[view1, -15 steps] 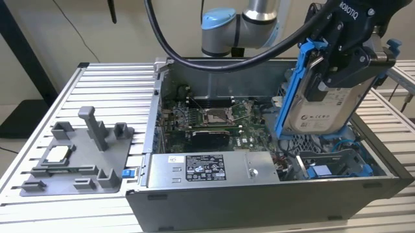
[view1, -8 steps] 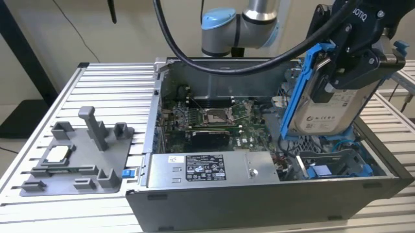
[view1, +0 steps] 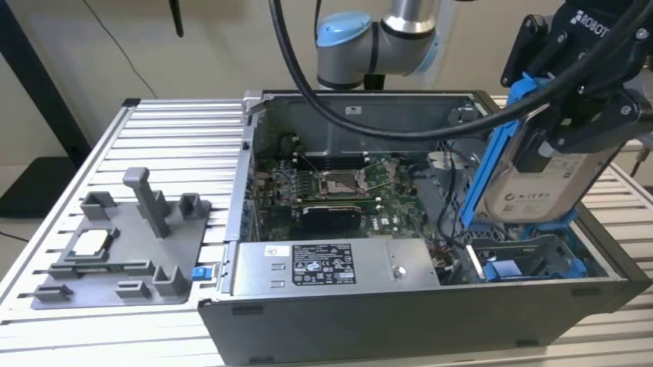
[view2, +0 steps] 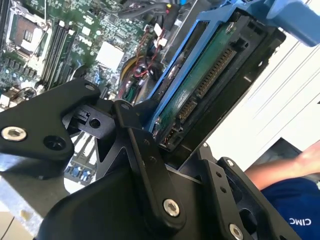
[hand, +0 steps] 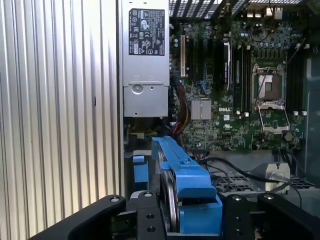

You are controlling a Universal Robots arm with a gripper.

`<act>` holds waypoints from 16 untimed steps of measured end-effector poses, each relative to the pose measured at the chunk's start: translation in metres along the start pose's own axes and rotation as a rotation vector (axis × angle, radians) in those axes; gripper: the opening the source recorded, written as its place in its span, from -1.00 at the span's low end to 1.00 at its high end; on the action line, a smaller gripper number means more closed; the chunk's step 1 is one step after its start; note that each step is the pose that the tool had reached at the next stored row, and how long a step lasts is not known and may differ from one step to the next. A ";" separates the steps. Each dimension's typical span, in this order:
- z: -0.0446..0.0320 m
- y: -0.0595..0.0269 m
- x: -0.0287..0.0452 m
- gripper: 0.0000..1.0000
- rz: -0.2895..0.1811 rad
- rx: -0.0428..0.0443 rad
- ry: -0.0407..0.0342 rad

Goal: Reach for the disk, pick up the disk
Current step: 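Pick up the disk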

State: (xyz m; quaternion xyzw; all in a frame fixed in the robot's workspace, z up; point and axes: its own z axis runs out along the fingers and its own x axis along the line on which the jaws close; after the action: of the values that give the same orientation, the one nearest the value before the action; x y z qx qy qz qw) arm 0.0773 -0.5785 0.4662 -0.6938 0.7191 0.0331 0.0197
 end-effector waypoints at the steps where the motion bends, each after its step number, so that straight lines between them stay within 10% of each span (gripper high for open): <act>1: 0.0001 -0.0019 0.0019 -1.00 0.000 0.0000 -0.0001; 16: 0.0027 -0.0188 0.0184 -1.00 0.000 -0.0002 0.0001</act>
State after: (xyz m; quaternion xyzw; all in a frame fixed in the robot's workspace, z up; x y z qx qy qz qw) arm 0.0954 -0.5973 0.4618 -0.6938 0.7192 0.0332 0.0196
